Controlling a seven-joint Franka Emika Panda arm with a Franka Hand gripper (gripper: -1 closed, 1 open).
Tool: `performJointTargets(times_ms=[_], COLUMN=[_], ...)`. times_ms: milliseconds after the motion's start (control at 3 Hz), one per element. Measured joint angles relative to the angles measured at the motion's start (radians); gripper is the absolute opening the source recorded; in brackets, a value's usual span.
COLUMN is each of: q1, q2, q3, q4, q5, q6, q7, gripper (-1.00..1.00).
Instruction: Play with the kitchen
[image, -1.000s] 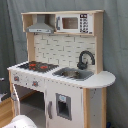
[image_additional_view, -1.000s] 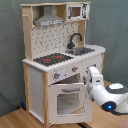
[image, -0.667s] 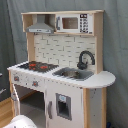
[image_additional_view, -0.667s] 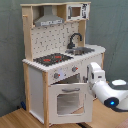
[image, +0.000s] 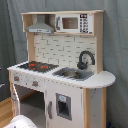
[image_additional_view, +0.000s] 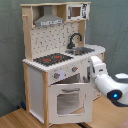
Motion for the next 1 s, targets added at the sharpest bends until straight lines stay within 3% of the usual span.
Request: performJointTargets(times_ms=[1000], q1=[0.023], q2=[0.021], q3=[-0.115], q4=[-0.007], q5=[0.004], q6=[0.001], q7=[-0.371], gripper=[1.0])
